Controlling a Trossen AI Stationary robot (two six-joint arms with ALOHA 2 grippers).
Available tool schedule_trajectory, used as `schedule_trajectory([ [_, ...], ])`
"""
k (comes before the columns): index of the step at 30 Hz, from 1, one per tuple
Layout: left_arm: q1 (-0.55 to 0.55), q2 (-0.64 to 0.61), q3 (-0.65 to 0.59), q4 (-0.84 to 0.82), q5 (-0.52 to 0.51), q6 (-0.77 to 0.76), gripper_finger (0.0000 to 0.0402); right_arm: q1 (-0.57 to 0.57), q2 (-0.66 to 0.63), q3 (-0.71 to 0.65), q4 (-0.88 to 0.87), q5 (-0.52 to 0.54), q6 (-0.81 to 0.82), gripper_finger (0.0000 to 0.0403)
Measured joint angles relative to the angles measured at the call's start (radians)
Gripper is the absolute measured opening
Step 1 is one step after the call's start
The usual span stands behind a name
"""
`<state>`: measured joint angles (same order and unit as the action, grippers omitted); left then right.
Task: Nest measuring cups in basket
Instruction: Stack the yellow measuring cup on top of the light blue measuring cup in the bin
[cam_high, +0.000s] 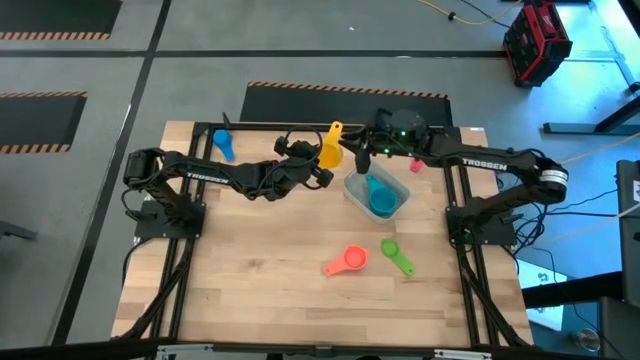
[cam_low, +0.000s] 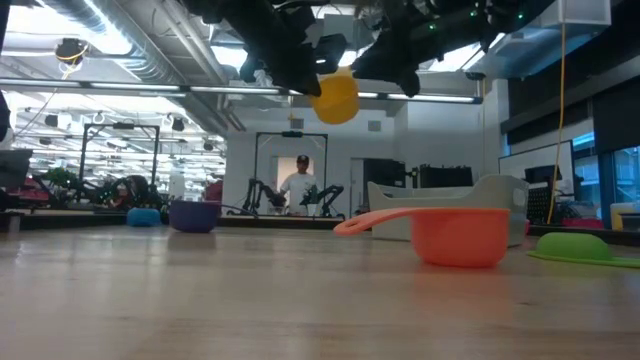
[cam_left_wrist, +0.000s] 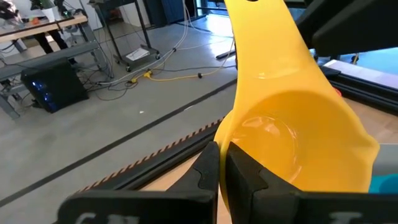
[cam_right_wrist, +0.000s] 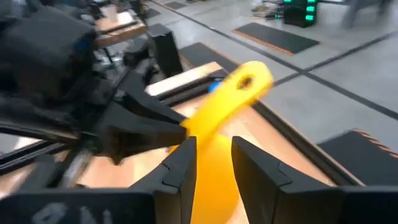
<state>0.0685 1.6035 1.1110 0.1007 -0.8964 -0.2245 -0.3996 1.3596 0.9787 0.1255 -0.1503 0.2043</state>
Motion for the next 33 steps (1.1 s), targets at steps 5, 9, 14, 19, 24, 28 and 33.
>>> schedule_trajectory([
  [5, 0.0, 0.0, 0.0, 0.0, 0.004, 0.0, 0.0003, -0.002, 0.015, 0.0, 0.036, -0.002, 0.0, 0.0107],
  [9, -0.004, 0.0, 0.0, 0.001, 0.004, 0.0, 0.0003, -0.005, 0.015, 0.0, 0.054, -0.001, -0.004, 0.0107],
  [14, -0.01, 0.0, 0.001, 0.01, 0.001, 0.0, 0.0003, -0.004, 0.017, 0.0, 0.079, 0.0, -0.017, 0.0107],
  [19, -0.013, 0.0, 0.001, 0.01, 0.002, 0.0, 0.0003, -0.004, 0.036, 0.0, 0.102, 0.0, -0.026, 0.0104],
  [24, -0.012, 0.0, 0.001, 0.006, 0.005, 0.002, 0.0003, -0.004, 0.057, 0.0, 0.113, -0.002, -0.026, 0.0074],
  [28, -0.012, 0.0, 0.0, 0.002, 0.005, 0.003, 0.0003, -0.003, 0.057, 0.001, 0.118, -0.009, -0.038, 0.0038],
  [33, -0.011, 0.0, 0.0, 0.004, 0.005, 0.005, 0.0006, -0.003, 0.056, 0.001, 0.139, -0.039, -0.045, 0.001],
])
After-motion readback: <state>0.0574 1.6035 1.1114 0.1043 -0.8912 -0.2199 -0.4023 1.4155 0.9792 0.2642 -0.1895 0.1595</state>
